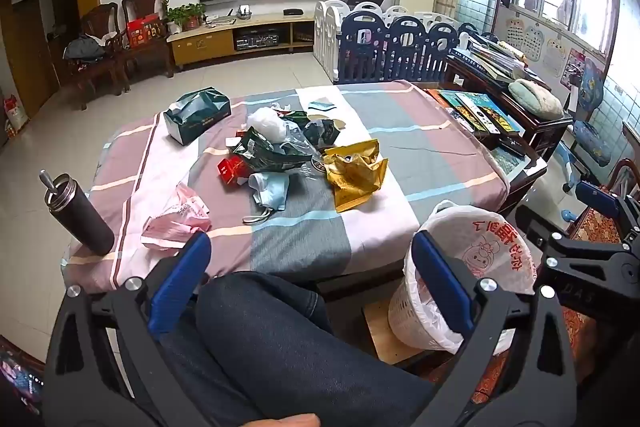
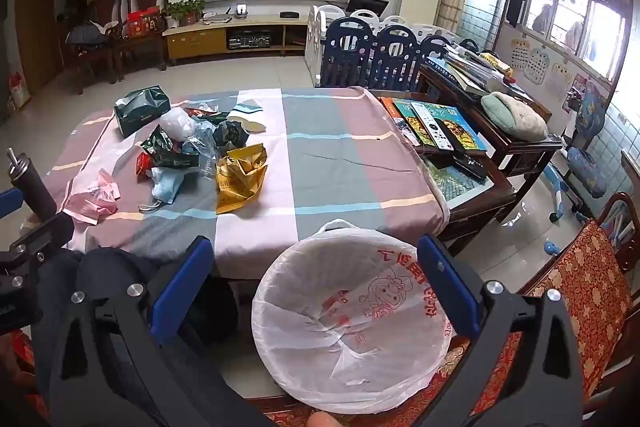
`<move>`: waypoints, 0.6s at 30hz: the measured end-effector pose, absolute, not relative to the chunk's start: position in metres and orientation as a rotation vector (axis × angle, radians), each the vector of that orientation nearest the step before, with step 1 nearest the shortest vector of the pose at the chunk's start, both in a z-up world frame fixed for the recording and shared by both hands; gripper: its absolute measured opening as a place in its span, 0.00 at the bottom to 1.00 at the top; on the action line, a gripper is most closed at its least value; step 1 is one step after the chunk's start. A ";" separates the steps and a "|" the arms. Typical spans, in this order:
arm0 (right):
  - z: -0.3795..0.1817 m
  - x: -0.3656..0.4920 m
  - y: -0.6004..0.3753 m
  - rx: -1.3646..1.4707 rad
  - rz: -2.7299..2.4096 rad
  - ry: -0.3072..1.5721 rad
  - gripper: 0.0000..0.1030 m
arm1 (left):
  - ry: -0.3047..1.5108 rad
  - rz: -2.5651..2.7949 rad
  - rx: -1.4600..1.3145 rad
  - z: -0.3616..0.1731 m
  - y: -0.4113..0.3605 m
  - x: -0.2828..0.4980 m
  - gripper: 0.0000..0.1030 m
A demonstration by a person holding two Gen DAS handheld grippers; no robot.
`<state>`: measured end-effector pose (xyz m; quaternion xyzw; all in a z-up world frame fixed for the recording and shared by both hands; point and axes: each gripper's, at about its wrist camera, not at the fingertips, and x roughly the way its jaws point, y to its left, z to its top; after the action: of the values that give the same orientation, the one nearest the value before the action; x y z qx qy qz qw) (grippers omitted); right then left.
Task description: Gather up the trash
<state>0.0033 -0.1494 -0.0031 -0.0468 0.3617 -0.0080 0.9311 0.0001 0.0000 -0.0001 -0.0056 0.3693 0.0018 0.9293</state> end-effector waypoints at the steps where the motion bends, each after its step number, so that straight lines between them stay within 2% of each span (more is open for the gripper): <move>1: -0.003 0.003 -0.149 -0.095 -0.020 0.744 0.97 | 0.756 0.003 -0.012 0.000 0.000 0.000 0.97; 18: -0.003 0.002 -0.148 -0.073 -0.018 0.752 0.97 | 0.759 0.004 -0.011 0.000 0.000 0.000 0.97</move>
<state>0.0017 -0.1476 -0.0033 -0.0354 0.3671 -0.0086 0.9295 0.0002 0.0001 -0.0002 -0.0056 0.3703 0.0019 0.9289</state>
